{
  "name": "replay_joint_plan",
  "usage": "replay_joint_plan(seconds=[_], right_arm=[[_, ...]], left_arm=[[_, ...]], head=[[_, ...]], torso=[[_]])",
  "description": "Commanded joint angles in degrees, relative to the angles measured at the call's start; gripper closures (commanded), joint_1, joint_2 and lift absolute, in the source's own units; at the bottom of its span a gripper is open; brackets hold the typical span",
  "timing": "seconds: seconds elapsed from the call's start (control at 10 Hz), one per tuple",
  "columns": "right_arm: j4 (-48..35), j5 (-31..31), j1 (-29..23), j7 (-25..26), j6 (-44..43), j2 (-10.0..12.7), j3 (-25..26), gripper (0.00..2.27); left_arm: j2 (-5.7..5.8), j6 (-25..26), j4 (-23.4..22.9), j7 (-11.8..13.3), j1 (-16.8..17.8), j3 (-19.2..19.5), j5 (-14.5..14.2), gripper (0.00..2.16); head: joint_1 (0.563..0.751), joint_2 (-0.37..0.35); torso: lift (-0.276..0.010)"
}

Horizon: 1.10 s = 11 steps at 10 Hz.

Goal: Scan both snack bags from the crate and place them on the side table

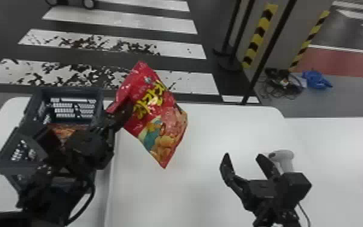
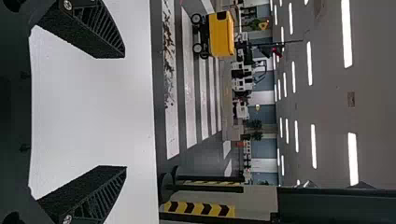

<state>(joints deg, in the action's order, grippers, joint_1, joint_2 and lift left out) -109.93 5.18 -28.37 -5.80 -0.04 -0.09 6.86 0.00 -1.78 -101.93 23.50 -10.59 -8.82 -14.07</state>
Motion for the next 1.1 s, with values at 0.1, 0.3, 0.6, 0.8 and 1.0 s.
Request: replay_joint_plan(seconds=[0.1,0.3,0.6,0.8,1.0], right_arm=[[0.07,0.09,-0.19,0.0,-0.18,0.14,0.26,0.07],[0.07,0.09,-0.02,0.0,-0.18,0.14,0.17,0.07],[0.16,0.18,0.07,0.09,-0.18,0.14,0.09,0.07],[0.24,0.36,0.07,0.17,-0.18,0.14,0.17,0.07],[0.33,0.44,0.16,0.17,-0.18,0.14,0.26,0.07]], left_arm=[[-0.15,-5.64,12.9,-0.91,4.53,-6.39,0.45,2.14],[-0.15,-7.92,21.25,-1.61,8.13,-10.34,0.19,2.14],[-0.15,-7.57,25.29,-1.61,11.29,-15.62,0.19,2.14],[-0.15,-7.39,25.91,-2.41,12.08,-17.46,0.45,1.44],[-0.15,-7.39,25.29,-4.25,11.64,-17.9,0.54,0.0]], head=[[0.695,-0.263],[0.695,-0.315],[0.695,-0.35],[0.695,-0.35],[0.695,-0.35]], torso=[[-0.098],[-0.098],[-0.098],[-0.098],[-0.098]])
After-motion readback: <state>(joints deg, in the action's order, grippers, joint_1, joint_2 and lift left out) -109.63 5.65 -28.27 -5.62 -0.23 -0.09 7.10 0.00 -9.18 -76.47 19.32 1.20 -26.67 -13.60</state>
